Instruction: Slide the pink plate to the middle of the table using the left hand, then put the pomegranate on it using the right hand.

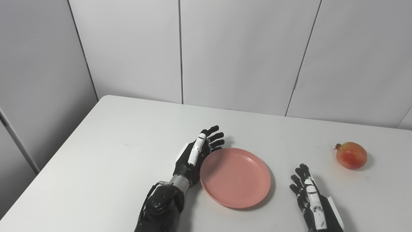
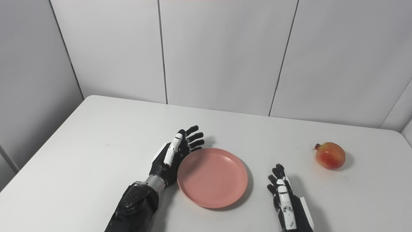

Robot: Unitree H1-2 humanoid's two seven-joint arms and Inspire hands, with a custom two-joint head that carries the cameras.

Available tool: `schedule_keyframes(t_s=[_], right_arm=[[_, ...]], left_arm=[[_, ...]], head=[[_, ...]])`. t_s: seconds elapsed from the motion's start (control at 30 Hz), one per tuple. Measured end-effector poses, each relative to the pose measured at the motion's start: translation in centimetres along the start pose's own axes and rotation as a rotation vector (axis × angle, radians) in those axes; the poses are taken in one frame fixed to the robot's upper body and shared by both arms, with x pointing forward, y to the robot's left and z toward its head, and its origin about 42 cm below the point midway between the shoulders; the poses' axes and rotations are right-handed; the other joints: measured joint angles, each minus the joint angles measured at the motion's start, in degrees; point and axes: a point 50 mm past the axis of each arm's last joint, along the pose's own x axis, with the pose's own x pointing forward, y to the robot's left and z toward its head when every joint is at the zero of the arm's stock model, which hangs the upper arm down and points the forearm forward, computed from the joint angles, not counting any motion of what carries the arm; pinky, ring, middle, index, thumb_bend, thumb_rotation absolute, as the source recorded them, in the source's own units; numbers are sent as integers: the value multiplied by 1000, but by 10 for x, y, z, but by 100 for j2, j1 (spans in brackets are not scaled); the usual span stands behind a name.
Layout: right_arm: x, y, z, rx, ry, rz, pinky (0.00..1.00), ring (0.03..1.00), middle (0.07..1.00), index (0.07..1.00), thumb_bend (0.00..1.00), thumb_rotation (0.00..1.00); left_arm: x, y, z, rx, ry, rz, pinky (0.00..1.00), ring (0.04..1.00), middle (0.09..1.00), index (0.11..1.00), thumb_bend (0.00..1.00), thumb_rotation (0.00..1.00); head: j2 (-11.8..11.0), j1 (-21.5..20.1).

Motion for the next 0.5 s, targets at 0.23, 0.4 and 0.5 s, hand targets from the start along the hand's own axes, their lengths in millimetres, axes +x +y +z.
schedule_keyframes(t_s=[0.23,0.4,0.5], right_arm=[[0,0,0,-12,1,-9,982,977,992,998,167,1000],[1,1,1,-12,-1,-10,998,980,993,997,194,1000],[2,3,2,-14,-5,-11,998,978,991,996,207,1000]], left_arm=[[-1,1,0,5,-5,5,853,850,857,849,374,1000],[-2,2,0,6,-6,15,857,852,860,850,377,1000],[-2,3,0,6,-7,17,858,853,861,850,381,1000]], head=[[44,-115],[70,-342],[70,-457]])
